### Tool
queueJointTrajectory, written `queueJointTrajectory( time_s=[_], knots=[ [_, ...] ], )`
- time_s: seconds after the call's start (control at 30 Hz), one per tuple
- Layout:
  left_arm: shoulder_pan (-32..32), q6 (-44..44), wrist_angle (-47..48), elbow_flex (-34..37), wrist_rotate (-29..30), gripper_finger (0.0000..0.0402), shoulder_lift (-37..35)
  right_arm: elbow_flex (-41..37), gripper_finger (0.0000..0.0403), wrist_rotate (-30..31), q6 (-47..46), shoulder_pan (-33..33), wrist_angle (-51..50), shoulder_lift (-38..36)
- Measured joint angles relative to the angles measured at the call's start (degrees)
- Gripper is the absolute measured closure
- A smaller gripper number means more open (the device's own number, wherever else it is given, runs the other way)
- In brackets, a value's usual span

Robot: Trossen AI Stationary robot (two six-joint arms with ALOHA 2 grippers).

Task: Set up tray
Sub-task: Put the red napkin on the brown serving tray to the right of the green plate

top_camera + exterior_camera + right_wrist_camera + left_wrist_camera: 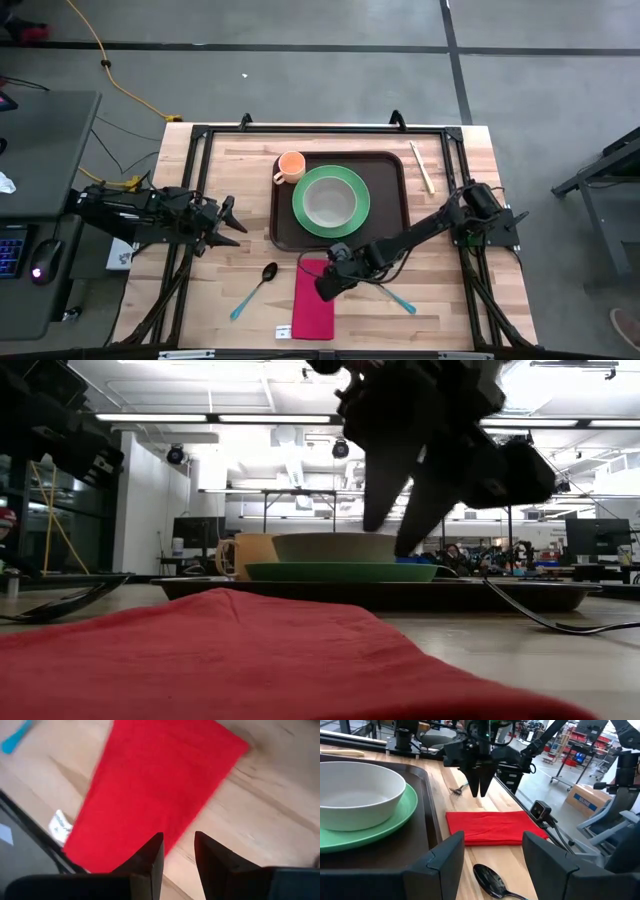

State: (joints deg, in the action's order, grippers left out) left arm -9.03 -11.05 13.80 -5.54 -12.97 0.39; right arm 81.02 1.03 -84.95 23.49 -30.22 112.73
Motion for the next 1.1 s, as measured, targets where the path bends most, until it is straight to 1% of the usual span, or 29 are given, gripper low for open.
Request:
queueJointTrajectory(
  time_s=[0.17,0.53,0.77,0.97,1.1],
  knots=[
    [0.0,0.1,0.0,0.0,0.0,0.0172,0.0,-3.8,0.0315,0.0,-3.0,0.3,5.3,0.0],
    [0.0,0.2,0.1,0.0,0.0,0.0172,0.0,-10.2,0.0315,-0.1,-5.1,-0.6,14.8,0.0],
    [0.0,0.2,0.1,0.0,0.0,0.0172,0.0,-11.1,0.0315,-0.5,-4.8,-1.9,16.1,0.6],
    [0.0,0.2,0.1,0.0,0.1,0.0172,0.0,-11.0,0.0316,-4.1,-3.5,-3.5,21.2,3.6],
    [0.0,0.2,0.2,0.0,0.1,0.0172,0.0,-10.9,0.0316,-4.6,-3.5,-4.0,21.3,4.1]
  ],
)
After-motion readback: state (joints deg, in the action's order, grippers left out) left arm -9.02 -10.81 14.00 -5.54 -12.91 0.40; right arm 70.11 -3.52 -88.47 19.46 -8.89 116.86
